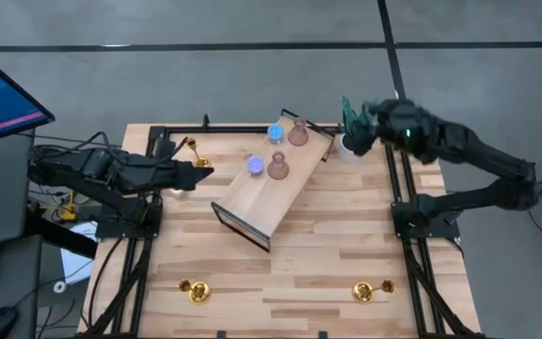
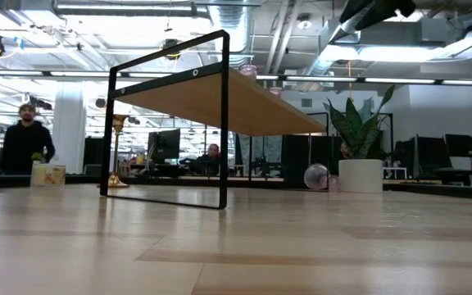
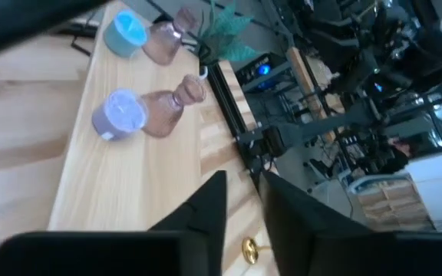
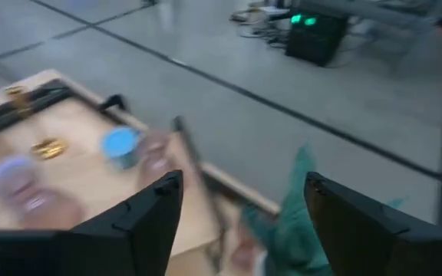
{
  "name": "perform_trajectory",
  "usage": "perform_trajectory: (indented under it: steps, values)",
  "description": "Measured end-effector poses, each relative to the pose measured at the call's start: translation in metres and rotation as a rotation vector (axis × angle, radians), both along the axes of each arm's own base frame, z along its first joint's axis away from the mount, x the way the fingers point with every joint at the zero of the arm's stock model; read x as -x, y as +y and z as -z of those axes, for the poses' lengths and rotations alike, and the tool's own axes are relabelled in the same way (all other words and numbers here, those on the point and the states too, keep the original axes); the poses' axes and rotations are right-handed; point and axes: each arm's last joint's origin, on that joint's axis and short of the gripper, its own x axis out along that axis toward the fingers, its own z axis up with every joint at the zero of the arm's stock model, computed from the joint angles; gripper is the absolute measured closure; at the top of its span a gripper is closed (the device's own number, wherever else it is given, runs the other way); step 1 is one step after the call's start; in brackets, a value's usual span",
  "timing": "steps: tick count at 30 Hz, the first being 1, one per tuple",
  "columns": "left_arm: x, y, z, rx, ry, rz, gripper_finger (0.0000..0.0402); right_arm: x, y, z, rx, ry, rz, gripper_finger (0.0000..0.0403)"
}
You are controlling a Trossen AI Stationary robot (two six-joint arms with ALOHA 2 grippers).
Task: Pick & Place candle stick holders
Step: Put the bottom right candle holder on the shelf
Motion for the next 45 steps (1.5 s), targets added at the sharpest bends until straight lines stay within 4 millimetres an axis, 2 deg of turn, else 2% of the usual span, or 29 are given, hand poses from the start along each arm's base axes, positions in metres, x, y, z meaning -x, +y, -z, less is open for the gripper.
perform_trajectory:
  steps: [4,10,13,16,18,21,25,29,31,35,39,41,45]
  values:
    - [-0.008,-0.001,0.001,-0.015,-0.004,-0.035,0.0272,-0.002,-0.033,-0.021,0.025,0.037,0.057,0.0138]
    - [-0.015,0.002,0.002,0.012,-0.013,-0.084,0.0217,-0.008,-0.091,-0.059,0.038,0.009,0.043,0.0137]
    - [-0.016,0.006,0.002,0.015,-0.016,-0.105,0.0204,-0.022,-0.124,-0.067,0.022,0.016,0.019,0.0137]
    - [-0.016,0.011,0.002,0.015,-0.017,-0.136,0.0199,-0.038,-0.160,-0.065,-0.029,0.038,0.005,0.0137]
    - [-0.016,0.015,0.002,0.009,-0.015,-0.159,0.0199,-0.047,-0.185,-0.058,-0.077,0.065,0.016,0.0137]
    - [-0.016,0.022,0.002,-0.007,-0.009,-0.197,0.0199,-0.058,-0.224,-0.036,-0.174,0.133,0.055,0.0137]
    - [-0.017,0.032,0.002,0.003,-0.004,-0.229,0.0199,-0.069,-0.270,0.006,-0.332,0.197,0.053,0.0137]
    - [-0.017,0.038,0.002,0.026,0.000,-0.222,0.0198,-0.069,-0.303,0.051,-0.513,0.275,0.068,0.0137]
    - [-0.018,0.040,0.003,0.033,0.002,-0.221,0.0198,-0.066,-0.311,0.061,-0.519,0.380,0.129,0.0137]
    - [-0.017,0.044,0.003,0.015,0.015,-0.221,0.0198,-0.065,-0.309,0.048,-0.486,0.389,0.073,0.0137]
    - [-0.017,0.046,0.003,0.013,0.016,-0.230,0.0198,-0.066,-0.308,0.049,-0.485,0.410,0.046,0.0137]
    - [-0.017,0.046,0.003,0.013,0.016,-0.231,0.0198,-0.060,-0.303,0.038,-0.459,0.398,0.047,0.0137]
    - [-0.017,0.046,0.003,0.013,0.016,-0.230,0.0198,-0.045,-0.282,0.002,-0.379,0.350,0.021,0.0137]
